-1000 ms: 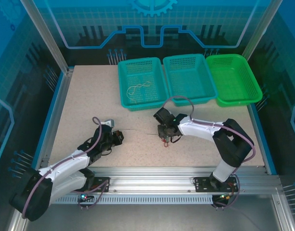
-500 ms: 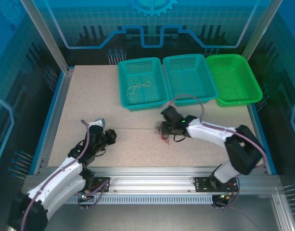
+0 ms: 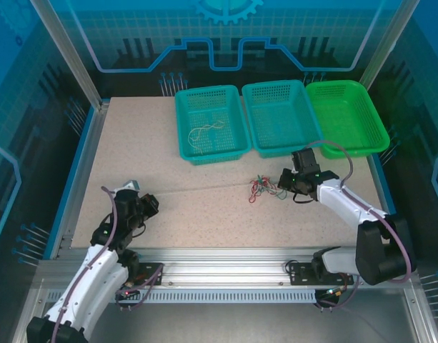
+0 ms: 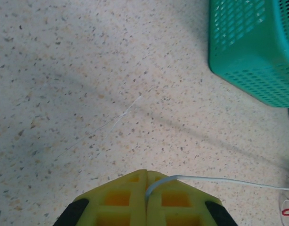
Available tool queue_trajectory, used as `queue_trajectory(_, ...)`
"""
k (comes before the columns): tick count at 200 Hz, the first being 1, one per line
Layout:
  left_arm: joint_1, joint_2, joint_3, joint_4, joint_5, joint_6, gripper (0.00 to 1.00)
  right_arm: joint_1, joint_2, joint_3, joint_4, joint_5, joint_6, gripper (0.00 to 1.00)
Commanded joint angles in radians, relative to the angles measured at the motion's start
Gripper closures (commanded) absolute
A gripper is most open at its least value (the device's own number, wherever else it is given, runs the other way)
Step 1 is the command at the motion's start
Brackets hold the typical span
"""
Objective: Untangle the cables
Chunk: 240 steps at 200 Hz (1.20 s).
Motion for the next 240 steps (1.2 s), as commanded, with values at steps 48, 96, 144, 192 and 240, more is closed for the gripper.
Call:
queue_trajectory(48, 0.045, 0.057, 0.015, -0.025, -0.029, -0.056, 1.00, -0.223, -0.196, -0.013, -0.059, -0.114, 0.004, 1.00)
queue_trajectory(96, -0.034, 0.244, -0.044, 0.340, 0.235, 0.018, 0.92, 0.053, -0.106, 0.074, 0.003, -0.209, -0.100, 1.00)
queue_trajectory(144, -0.081, 0.186, -0.013, 0.316, 0.194, 0.142, 0.51, 0.083, -0.109, 0.198, -0.036, -0.324, -0.179, 1.00)
queue_trajectory(192, -0.139, 0.039, 0.089, 0.280, 0.193, 0.329, 0.39, 0.100, -0.146, 0.328, -0.124, -0.357, -0.219, 1.00)
queue_trajectory(240, -0.310, 0.105, 0.111, 0.509, 0.263, 0.497, 0.33, 0.102, -0.168, 0.447, -0.161, -0.414, -0.207, 1.00)
